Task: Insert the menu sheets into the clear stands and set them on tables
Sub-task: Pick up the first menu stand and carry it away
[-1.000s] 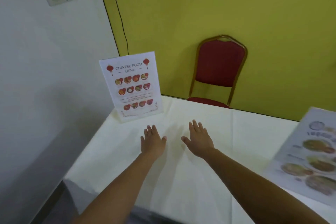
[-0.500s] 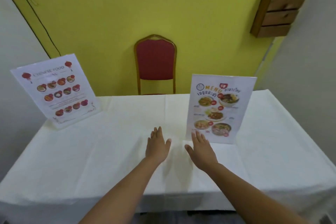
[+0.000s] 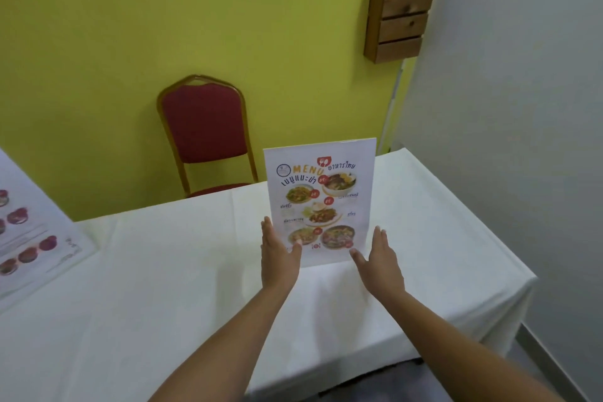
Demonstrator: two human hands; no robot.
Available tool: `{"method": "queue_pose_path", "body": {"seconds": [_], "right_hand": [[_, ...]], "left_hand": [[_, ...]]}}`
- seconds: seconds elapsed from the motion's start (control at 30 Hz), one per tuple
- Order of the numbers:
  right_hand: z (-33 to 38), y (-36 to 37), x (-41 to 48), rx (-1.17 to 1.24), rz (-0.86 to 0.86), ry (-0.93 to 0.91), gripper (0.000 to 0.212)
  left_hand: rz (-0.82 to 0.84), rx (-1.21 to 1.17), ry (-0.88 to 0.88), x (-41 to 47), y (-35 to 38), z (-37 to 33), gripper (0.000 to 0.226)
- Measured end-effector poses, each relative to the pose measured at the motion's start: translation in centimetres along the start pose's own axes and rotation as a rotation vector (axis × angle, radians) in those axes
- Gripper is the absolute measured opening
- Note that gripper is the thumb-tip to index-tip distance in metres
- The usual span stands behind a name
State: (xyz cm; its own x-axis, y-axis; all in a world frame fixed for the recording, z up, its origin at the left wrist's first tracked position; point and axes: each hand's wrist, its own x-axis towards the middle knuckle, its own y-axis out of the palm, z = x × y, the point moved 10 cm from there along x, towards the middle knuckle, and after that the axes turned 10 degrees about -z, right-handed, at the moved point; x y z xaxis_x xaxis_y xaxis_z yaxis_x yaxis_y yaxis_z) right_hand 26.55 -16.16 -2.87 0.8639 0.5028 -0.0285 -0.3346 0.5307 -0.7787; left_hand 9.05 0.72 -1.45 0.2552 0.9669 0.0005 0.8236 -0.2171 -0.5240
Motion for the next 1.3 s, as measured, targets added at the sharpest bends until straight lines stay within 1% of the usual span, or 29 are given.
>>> {"method": "queue_pose_path", "body": {"seconds": [0.1,0.17,0.23,0.33,0.47,0.6,0.8,1.0,1.13,1.3], "right_hand": [[1.0,-0.4,1.8,0.122,-0.016,0.003,0.095],[1.8,-0.1,2.4,0.237,-0.015,-0.016,0.087],[1.9,0.3,2.9,0.298,-0.035,0.009,0.077],[1.3,0.6,3.3,0.319,-0.103,0.075,0.069],[0.9,-1.0,4.6,0.347,-0.208,0.114,0.061],[0.3,-3.8,7.4,0.324,-0.283,0.135,0.057],[-2.1,-8.2,13.6,0.238,-0.353,0.166,0.052],[-5.2,-11.2,20.1,0.155,-0.378,0.211,0.041],[-6.9,-12.5,23.7,0.149,-0.392,0.213,0.039],[-8.2,-12.8,26.9,0.156,-0.377,0.206,0.035]], "left_hand": [[0.014,-0.100,-0.036,0.7,0.9,0.2,0.086],[0.010,-0.128,-0.048,1.0,1.3,0.3,0.078],[0.002,-0.129,-0.040,1.4,1.6,0.3,0.072],[-0.020,-0.103,-0.037,2.2,1.5,-0.3,0.062],[-0.004,-0.098,0.009,3.9,2.6,-2.6,0.058],[0.064,-0.107,0.038,5.9,5.7,-6.0,0.055],[0.156,-0.082,0.143,9.1,12.0,-12.4,0.051],[0.248,0.018,0.170,11.6,18.9,-16.5,0.038],[0.248,0.084,0.162,13.1,22.2,-18.1,0.031],[0.238,0.105,0.153,14.6,25.0,-19.4,0.032]]}}
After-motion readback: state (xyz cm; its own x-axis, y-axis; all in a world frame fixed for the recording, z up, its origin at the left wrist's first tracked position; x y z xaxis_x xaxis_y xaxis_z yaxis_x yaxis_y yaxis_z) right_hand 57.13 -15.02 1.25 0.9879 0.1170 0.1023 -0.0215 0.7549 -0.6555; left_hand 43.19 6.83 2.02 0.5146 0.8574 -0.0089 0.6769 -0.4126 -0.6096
